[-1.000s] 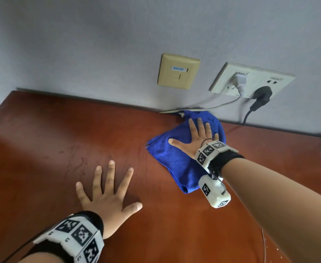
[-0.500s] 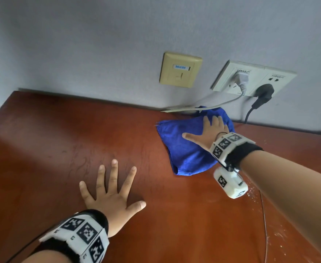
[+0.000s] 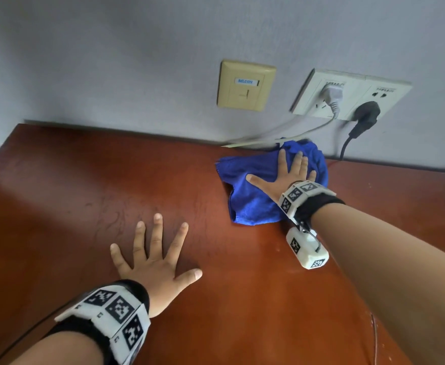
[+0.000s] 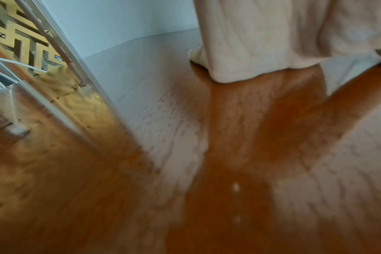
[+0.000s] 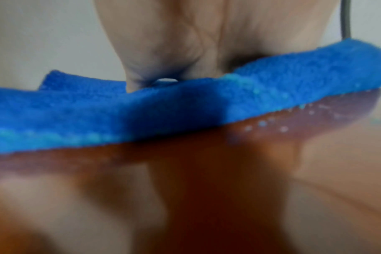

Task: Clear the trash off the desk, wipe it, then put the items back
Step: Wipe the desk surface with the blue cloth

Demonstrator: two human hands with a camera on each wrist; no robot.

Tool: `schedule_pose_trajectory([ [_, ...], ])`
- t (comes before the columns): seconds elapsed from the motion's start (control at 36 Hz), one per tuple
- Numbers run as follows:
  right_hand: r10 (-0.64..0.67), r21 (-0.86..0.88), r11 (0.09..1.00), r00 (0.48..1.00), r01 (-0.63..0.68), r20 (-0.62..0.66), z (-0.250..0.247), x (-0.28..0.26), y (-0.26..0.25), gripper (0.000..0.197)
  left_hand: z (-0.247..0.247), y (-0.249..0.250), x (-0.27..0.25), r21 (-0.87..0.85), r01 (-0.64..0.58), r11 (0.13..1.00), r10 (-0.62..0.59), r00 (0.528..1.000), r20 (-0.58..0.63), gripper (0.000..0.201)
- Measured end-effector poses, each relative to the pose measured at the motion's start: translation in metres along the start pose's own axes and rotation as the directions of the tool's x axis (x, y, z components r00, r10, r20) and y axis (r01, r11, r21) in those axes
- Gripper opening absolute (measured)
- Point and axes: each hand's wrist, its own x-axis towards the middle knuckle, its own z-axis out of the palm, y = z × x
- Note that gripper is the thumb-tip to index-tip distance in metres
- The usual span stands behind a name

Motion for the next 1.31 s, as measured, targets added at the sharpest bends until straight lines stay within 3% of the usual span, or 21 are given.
schedule_pose_trajectory([
  [0.25, 0.139, 0.004, 0.990, 0.982, -0.141, 0.129, -0.008, -0.025, -0.001, 0.121, -0.002, 0.000, -0.001, -0.014, -0.009, 1.000, 0.008, 1.000, -0.003, 0.078],
  [0.56, 0.174, -0.022, 0.985, 0.964, -0.174, 0.201, -0.003, -0.072, 0.011, 0.120, -0.002, -0.002, -0.002, -0.038, -0.038, 0.999, 0.037, 0.999, -0.029, 0.081],
  [0.86, 0.180, 0.001, 0.983, 0.964, -0.184, 0.196, 0.015, -0.137, 0.025, 0.118, 0.004, -0.002, -0.005, -0.035, -0.040, 0.999, 0.035, 0.991, -0.130, 0.081],
  [1.03, 0.167, 0.015, 0.985, 0.966, -0.173, 0.196, 0.028, -0.170, 0.038, 0.119, 0.011, -0.001, -0.021, 0.001, 0.006, 1.000, -0.005, 0.964, -0.265, 0.075],
  [1.11, 0.153, 0.023, 0.987, 0.969, -0.161, 0.195, 0.034, -0.185, 0.044, 0.120, 0.024, 0.009, -0.044, -0.062, -0.016, 0.998, -0.005, 0.948, -0.317, 0.072],
  [1.31, 0.118, 0.006, 0.992, 0.970, -0.122, 0.211, 0.051, -0.236, 0.063, 0.120, 0.095, 0.037, -0.097, -0.099, -0.070, 0.993, 0.041, 0.963, -0.267, 0.070],
])
